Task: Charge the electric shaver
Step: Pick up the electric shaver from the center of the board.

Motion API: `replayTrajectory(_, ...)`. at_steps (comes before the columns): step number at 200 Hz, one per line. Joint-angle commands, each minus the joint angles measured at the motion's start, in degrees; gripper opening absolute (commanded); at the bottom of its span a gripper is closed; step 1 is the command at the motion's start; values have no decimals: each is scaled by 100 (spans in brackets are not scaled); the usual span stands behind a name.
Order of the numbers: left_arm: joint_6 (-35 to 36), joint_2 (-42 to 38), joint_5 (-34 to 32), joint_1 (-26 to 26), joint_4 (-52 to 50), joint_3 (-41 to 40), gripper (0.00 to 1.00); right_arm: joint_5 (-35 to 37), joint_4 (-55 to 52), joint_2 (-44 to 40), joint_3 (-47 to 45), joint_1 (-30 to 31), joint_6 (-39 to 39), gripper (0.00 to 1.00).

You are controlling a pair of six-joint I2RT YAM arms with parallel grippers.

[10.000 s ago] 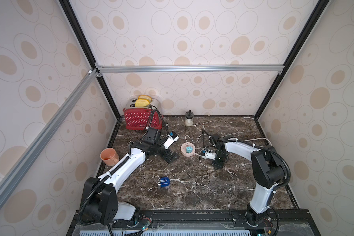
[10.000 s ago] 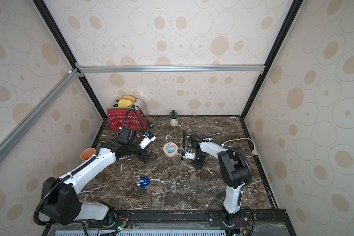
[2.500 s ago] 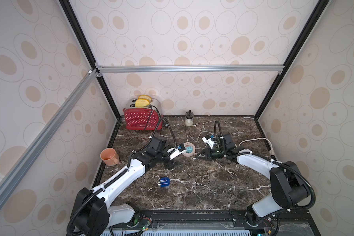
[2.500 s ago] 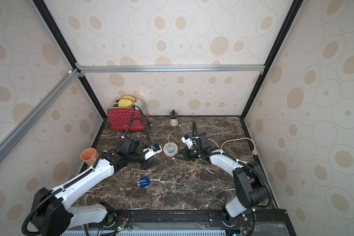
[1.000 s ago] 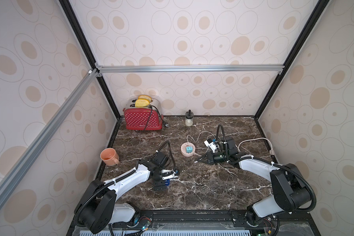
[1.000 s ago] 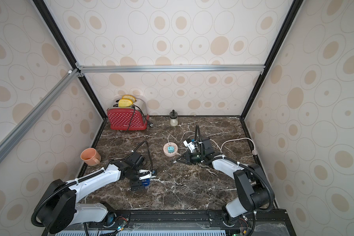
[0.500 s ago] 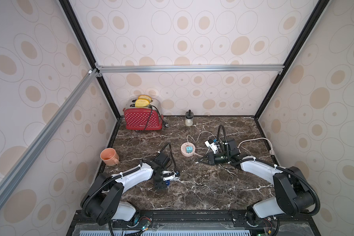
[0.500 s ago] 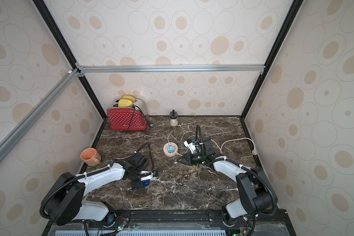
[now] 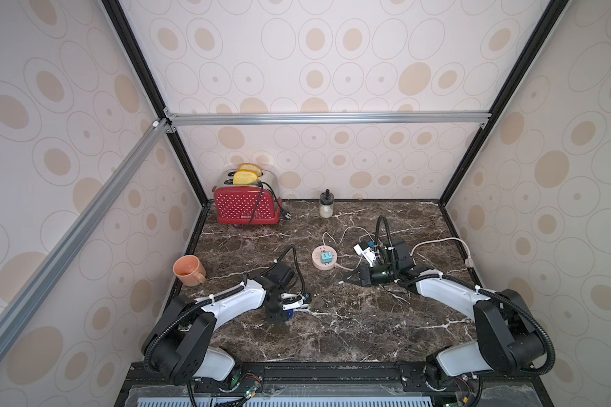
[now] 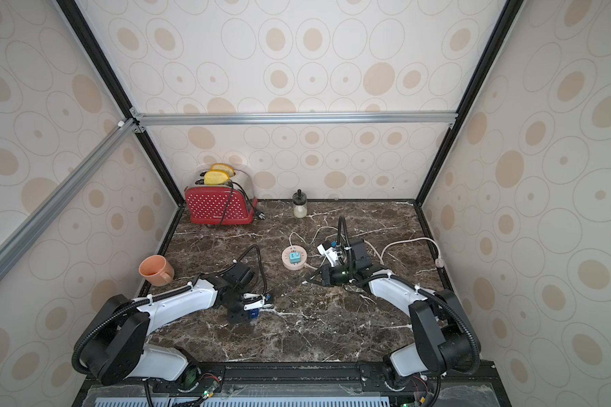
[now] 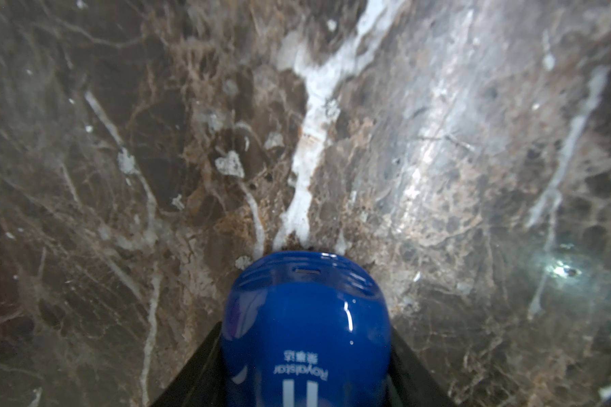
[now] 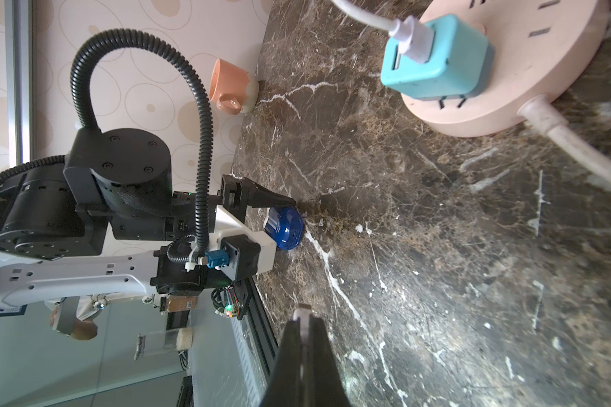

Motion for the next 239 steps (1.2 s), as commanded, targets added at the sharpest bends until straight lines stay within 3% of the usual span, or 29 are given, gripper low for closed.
replayTrajectory(1,39,123,69,-30,-55,126,23,53,-26,-168,-134,-30,-280,0)
replayTrajectory(11,26,93,140,-21,-95,184,18,50,52,-213,-191,-23,-339,0)
replayTrajectory(22,-6,18,273,0,-128,273,0,81,143,-288,-257,-15,-446,0)
replayTrajectory(68,-287,-332,1420,294,-230,854,0,251,628,-767,-466,199,-1407,0)
replayTrajectory(89,-452,-353,1560,322,-101,1062,0,235,828,-939,-516,311,-1906,0)
replayTrajectory(138,-285,-460,2642,377,500,1078,0,141,917,-1162,-489,602,-3278,0)
replayTrajectory(207,18,-604,3455,400,1524,695,0,-159,-207,-1231,135,690,-5354,0)
replayTrajectory(239,451,-677,3500,401,1762,580,0,29,-243,-1171,377,718,-5340,0)
